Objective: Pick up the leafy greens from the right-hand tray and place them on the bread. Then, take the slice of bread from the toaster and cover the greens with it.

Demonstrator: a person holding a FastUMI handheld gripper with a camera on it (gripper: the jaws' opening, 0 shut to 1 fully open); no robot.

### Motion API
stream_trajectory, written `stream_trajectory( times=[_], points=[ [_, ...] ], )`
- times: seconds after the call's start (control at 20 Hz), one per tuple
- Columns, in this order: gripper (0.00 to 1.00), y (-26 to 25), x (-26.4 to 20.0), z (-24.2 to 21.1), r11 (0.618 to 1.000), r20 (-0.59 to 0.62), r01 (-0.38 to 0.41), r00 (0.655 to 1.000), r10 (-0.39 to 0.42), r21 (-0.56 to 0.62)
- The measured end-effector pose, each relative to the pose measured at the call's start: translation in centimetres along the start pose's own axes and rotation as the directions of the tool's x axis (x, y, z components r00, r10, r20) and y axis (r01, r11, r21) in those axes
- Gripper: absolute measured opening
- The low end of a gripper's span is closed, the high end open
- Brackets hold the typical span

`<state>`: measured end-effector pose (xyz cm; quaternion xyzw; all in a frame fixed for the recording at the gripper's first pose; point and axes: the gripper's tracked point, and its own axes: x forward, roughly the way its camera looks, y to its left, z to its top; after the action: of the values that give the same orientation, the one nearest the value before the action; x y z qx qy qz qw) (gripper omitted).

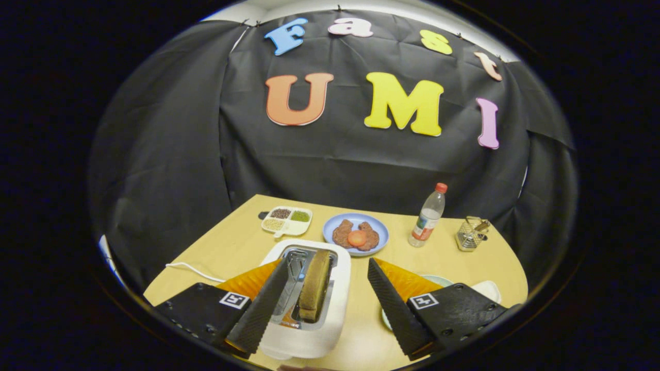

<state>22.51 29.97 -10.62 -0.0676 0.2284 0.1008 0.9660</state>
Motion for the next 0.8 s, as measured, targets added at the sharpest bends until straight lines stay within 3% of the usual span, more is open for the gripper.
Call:
stream_trajectory(
  times=[0.3,0.35,0.55,0.6,0.7,0.8],
  points=[
    [0.68,0.8,1.6,-1.7,1.0,-0.172,-0.029,0.985,0.03,0.007],
    [0.56,0.9,1.8,-2.0,0.999,-0.202,-0.03,0.979,0.032,0.013],
    [0.34,1.5,2.3,-2.6,0.998,-0.267,-0.054,0.962,0.059,0.027],
    [0.35,1.6,2.7,-2.7,0.998,-0.27,-0.061,0.961,0.064,0.021],
    [0.17,1.4,2.6,-2.9,0.998,-0.278,-0.048,0.959,0.06,0.048],
    [0.16,1.3,2.0,-2.8,0.998,-0.273,-0.043,0.96,0.055,0.05]
  ],
)
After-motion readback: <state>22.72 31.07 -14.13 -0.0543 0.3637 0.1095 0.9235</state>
